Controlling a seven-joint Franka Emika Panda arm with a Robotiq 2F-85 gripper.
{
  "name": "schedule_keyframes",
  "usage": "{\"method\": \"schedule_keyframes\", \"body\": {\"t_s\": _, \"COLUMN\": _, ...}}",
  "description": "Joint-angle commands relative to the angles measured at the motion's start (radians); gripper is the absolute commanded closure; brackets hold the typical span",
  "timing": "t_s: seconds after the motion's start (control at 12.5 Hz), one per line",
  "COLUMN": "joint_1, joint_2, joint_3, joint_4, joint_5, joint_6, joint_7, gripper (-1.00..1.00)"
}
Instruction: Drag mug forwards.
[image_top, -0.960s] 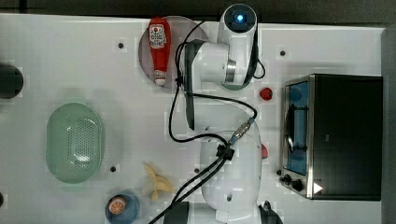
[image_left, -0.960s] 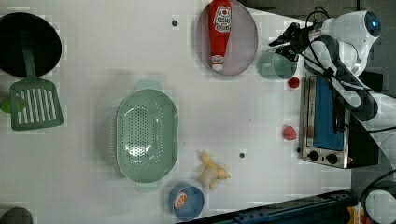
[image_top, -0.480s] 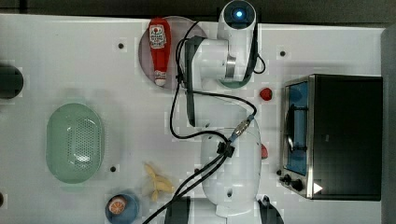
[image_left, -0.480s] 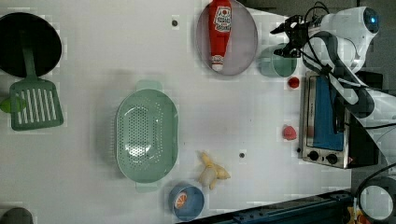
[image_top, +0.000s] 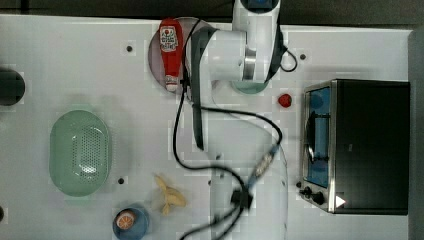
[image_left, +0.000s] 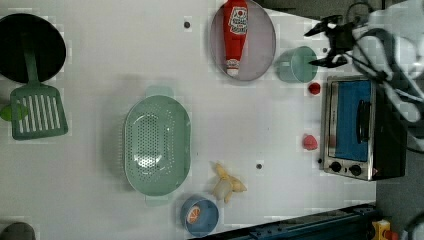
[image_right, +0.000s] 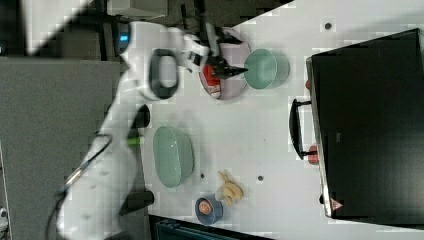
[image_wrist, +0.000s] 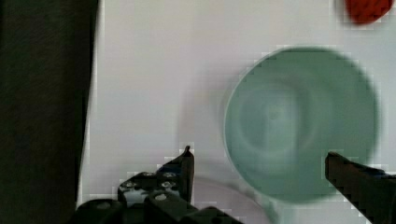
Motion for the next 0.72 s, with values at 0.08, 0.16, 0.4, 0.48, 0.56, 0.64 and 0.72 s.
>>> {"method": "schedule_keyframes", "body": {"t_s": 0.08, "joint_1": 0.011, "joint_2": -0.229, "joint_3": -0.015, "joint_4": -0.015, "joint_5": 0.016, "joint_6": -0.104, "joint_7": -0.255, "gripper": -1.00}}
{"method": "schedule_keyframes", "body": {"t_s": 0.16, "joint_1": 0.011, "joint_2": -0.292, "joint_3": -0.015, "joint_4": -0.072, "joint_5": 0.016, "joint_6": -0.140, "joint_7": -0.272, "gripper": -1.00}}
{"method": "schedule_keyframes", "body": {"t_s": 0.4, "joint_1": 0.019, "joint_2": -0.506, "joint_3": -0.014, "joint_4": -0.281, "joint_5": 0.016, "joint_6": -0.157, "joint_7": -0.272, "gripper": -1.00}}
{"method": "schedule_keyframes", "body": {"t_s": 0.48, "joint_1": 0.022, "joint_2": -0.582, "joint_3": -0.014, "joint_4": -0.359, "joint_5": 0.016, "joint_6": -0.160, "joint_7": -0.272, "gripper": -1.00}}
{"method": "schedule_keyframes", "body": {"t_s": 0.56, "joint_1": 0.024, "joint_2": -0.659, "joint_3": -0.013, "joint_4": -0.437, "joint_5": 0.016, "joint_6": -0.167, "joint_7": -0.272, "gripper": -1.00}}
{"method": "schedule_keyframes", "body": {"t_s": 0.64, "joint_1": 0.024, "joint_2": -0.732, "joint_3": -0.012, "joint_4": -0.508, "joint_5": 0.016, "joint_6": -0.172, "joint_7": -0.272, "gripper": -1.00}}
{"method": "schedule_keyframes", "body": {"t_s": 0.72, "joint_1": 0.024, "joint_2": -0.803, "joint_3": -0.013, "joint_4": -0.572, "joint_5": 0.015, "joint_6": -0.182, "joint_7": -0.272, "gripper": -1.00}}
